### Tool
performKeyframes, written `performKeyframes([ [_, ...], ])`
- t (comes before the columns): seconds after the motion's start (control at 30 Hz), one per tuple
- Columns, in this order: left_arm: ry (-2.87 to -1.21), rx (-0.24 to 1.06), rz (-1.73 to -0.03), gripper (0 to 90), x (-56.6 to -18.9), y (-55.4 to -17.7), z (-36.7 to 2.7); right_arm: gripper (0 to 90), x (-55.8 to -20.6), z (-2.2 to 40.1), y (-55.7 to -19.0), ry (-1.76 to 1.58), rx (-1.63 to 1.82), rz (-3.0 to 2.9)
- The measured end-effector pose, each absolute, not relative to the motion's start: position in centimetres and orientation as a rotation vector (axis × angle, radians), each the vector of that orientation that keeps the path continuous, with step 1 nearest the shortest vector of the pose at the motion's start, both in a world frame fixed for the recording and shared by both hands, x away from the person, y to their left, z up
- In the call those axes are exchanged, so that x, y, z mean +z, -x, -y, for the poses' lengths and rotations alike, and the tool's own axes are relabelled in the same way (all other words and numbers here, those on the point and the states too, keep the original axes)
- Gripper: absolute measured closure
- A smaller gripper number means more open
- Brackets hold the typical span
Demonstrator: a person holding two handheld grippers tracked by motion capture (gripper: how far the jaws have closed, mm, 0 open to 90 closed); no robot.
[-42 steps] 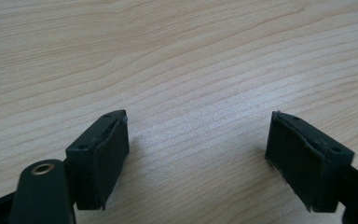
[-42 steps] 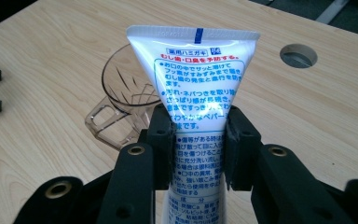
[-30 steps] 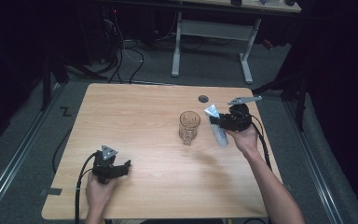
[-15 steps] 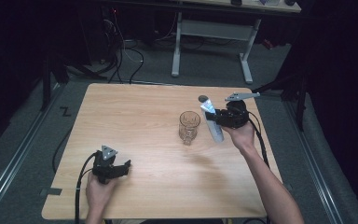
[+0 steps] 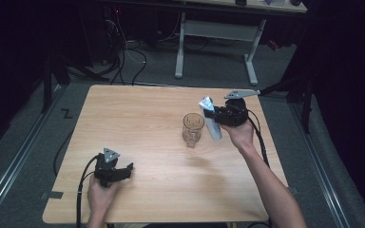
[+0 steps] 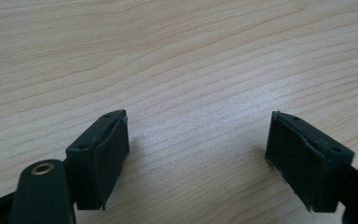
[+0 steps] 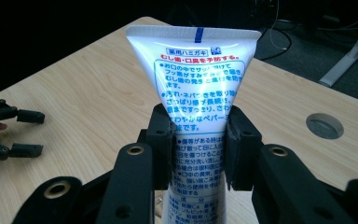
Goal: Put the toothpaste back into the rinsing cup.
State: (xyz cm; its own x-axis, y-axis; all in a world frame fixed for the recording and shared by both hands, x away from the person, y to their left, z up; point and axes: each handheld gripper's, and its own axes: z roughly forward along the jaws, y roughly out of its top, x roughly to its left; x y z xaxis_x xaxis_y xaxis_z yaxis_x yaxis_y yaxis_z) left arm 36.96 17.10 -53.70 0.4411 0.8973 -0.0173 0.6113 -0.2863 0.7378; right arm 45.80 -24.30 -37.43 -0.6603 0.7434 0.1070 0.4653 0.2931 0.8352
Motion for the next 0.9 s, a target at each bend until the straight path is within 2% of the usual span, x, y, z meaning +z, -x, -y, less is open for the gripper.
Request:
performKeyframes([
  [0.9, -2.012, 0.536, -1.263, 21.4, -53.7, -37.0, -17.1, 67.8, -37.2, 22.1, -47.9, -1.095, 1.335, -2.206],
])
